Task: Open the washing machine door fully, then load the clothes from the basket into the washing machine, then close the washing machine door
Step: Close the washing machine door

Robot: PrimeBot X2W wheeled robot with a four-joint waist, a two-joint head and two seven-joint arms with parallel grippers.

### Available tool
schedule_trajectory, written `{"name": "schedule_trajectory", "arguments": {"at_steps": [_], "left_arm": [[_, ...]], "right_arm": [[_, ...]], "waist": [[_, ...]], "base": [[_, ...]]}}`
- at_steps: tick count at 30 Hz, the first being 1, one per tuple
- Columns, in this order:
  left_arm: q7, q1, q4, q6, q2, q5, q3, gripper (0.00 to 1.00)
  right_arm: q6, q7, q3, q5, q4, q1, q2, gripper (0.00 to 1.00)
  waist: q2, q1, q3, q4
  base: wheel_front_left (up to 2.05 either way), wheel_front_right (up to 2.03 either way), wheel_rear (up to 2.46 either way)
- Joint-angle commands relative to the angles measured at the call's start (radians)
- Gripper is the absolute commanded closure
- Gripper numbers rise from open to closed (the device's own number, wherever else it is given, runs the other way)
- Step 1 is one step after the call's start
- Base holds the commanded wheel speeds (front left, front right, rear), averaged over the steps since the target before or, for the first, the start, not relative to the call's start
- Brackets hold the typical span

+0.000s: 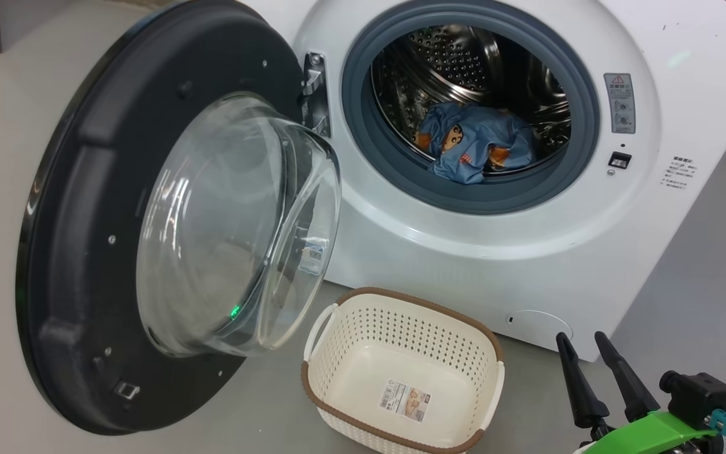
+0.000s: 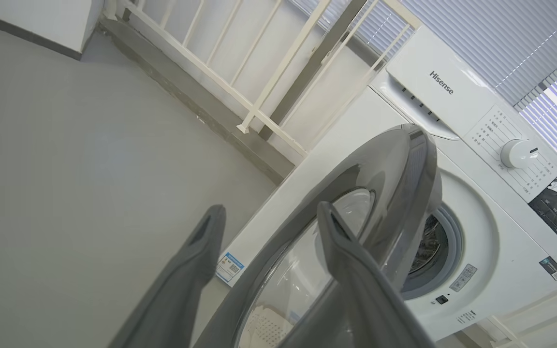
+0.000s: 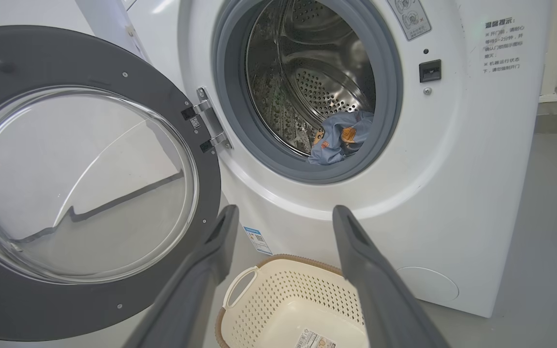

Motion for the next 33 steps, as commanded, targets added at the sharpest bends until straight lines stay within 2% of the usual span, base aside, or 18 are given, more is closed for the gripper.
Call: {"name": "schedule_trajectory", "arguments": {"at_steps": [1, 5, 10, 11, 18, 33], "left_arm": [[-0.051, 0.007, -0.065, -0.022, 0.049, 0.036, 0.015, 0.00], [-0.137, 0.056, -0.099, -0.028, 0.047, 0.087, -0.003, 0.00], [-0.294, 0.118, -0.108, -0.031, 0.038, 0.168, -0.018, 0.00], [-0.294, 0.118, -0.108, -0.031, 0.038, 0.168, -0.018, 0.00], [-0.468, 0.216, -0.097, -0.032, 0.006, 0.218, -0.055, 0.00], [-0.734, 0.343, 0.005, -0.032, -0.010, 0.287, -0.162, 0.00]], "right_arm": [[0.009, -0.005, 0.014, 0.002, -0.029, -0.014, -0.005, 0.00], [0.009, -0.005, 0.014, 0.000, -0.034, -0.012, -0.005, 0.00], [0.009, -0.005, 0.018, -0.001, -0.037, -0.014, -0.007, 0.00], [0.009, -0.005, 0.018, -0.001, -0.037, -0.014, -0.007, 0.00], [0.009, -0.005, 0.022, 0.005, -0.034, -0.016, -0.016, 0.00], [0.009, -0.005, 0.046, 0.012, -0.038, -0.020, -0.023, 0.00]], "waist": [[0.0000, 0.0000, 0.001, 0.006], [0.0000, 0.0000, 0.004, 0.009], [0.0000, 0.0000, 0.007, 0.005], [0.0000, 0.0000, 0.007, 0.005], [0.0000, 0.0000, 0.010, -0.004], [0.0000, 0.0000, 0.016, -0.013]], "base": [[0.00, 0.00, 0.00], [0.00, 0.00, 0.00], [0.00, 0.00, 0.00], [0.00, 0.00, 0.00], [0.00, 0.00, 0.00], [0.00, 0.00, 0.00]]}}
